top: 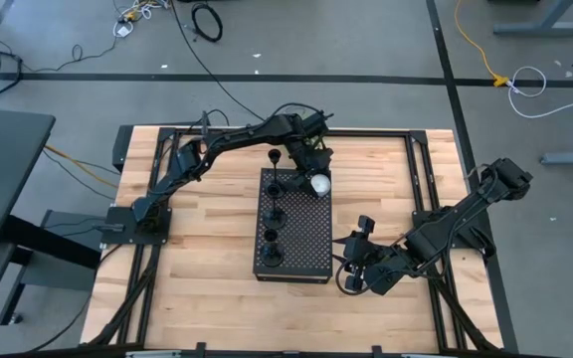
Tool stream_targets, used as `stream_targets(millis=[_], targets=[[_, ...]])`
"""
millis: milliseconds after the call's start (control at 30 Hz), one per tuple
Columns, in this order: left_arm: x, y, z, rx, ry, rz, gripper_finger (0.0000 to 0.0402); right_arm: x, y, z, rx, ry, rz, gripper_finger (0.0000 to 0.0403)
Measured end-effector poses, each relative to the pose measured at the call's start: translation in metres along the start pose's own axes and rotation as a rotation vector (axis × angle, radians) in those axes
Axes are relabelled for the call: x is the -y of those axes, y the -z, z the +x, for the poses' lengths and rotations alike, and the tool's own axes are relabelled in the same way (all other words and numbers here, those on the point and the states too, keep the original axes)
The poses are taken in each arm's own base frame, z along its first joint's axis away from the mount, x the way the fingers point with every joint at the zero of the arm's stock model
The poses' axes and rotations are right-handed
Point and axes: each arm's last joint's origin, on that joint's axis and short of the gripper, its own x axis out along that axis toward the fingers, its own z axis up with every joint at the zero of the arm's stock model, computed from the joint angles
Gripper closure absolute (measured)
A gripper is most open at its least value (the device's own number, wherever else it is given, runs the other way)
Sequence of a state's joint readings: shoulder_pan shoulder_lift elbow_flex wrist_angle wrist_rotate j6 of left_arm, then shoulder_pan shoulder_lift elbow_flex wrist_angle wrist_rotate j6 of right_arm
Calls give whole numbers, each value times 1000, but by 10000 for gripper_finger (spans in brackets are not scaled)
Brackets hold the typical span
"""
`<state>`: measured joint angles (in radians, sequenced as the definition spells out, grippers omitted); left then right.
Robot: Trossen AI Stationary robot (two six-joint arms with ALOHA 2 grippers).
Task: Pick & Place candle stick holders
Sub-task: Put the white scented candle on the shelf
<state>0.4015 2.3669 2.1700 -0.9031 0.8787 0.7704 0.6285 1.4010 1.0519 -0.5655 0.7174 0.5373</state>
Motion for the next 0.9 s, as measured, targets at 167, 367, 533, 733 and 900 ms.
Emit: stream_targets(millis=[167, 367, 533, 733, 900], targets=[[0, 0, 0, 4, 3, -1, 74, 0, 0, 0, 0, 0, 0, 239], [0, 0, 0, 3, 3, -1, 74, 0, 0, 0, 0, 0, 0, 239], [0, 0, 0, 3, 3, -2, 74, 0, 0, 0, 0, 0, 0, 239], [0, 1, 0, -8, -3, 2, 74, 0, 0, 0, 0, 0, 0, 239], [-1, 1, -1, -10, -11, 4, 74, 0, 0, 0, 0, 0, 0, 239]])
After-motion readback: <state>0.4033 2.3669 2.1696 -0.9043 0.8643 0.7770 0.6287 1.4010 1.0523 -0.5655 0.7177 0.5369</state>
